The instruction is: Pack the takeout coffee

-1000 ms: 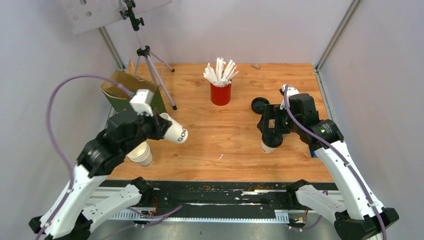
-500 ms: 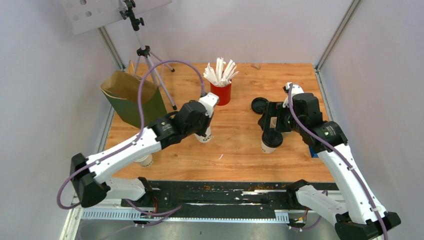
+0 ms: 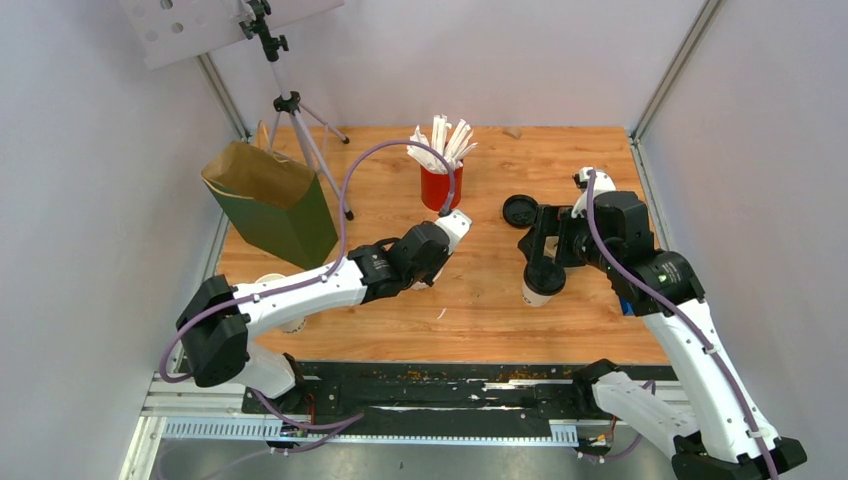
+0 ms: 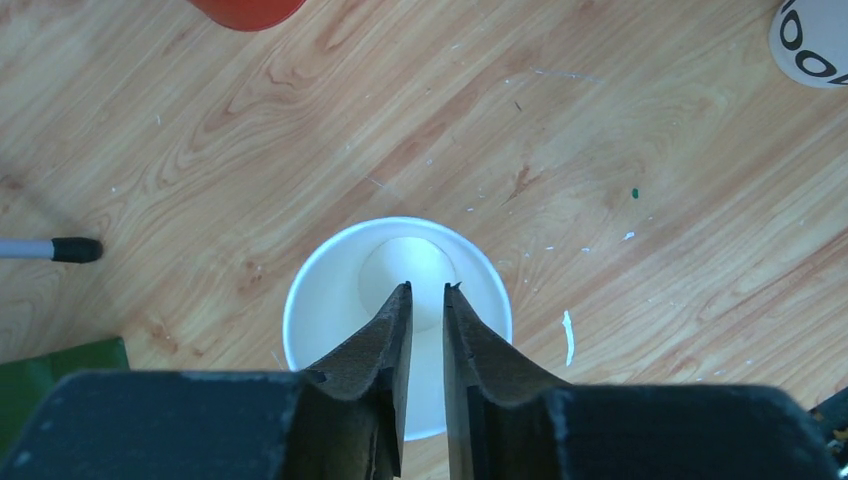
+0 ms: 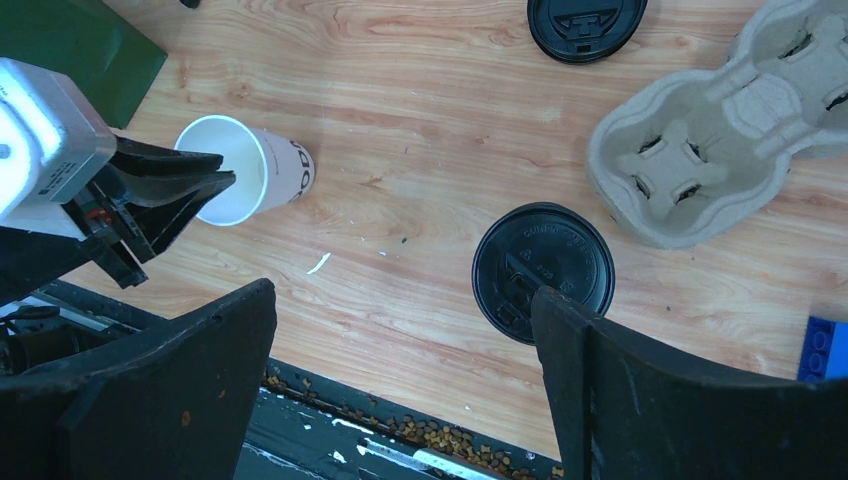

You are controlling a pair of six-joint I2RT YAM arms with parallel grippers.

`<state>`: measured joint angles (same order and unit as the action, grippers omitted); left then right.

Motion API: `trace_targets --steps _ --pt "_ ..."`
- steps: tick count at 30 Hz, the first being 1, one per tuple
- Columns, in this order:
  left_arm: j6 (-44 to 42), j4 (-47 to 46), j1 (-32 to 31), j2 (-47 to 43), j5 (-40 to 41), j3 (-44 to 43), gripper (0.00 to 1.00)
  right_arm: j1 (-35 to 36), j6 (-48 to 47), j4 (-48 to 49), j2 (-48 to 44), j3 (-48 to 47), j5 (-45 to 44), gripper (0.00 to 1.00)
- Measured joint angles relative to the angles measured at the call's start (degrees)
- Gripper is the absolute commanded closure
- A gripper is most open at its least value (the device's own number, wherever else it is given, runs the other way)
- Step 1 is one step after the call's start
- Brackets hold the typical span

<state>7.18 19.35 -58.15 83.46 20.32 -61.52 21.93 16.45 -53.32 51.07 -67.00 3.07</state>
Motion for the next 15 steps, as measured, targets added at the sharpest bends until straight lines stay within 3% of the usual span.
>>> trace_targets --steps 6,10,12,15 --pt "0.79 -1.84 -0.02 0.00 -0.31 2.03 0.55 0.00 0.02 0.00 -0.15 0.00 -0.02 0.01" --pt "1.95 0.26 0.00 -1.75 -0.22 1.36 0.28 0.00 0.04 0.00 0.11 -0.02 0.00 0.00" --pt "1.84 1.95 0.00 -4.13 0.09 0.44 0.03 0.00 0.22 0.07 0.68 -0.02 0.02 0.00" --pt "1.25 4.07 -0.02 -9.79 1.20 -2.25 0.00 0.00 0.76 0.98 2.21 -0.02 0.04 0.00"
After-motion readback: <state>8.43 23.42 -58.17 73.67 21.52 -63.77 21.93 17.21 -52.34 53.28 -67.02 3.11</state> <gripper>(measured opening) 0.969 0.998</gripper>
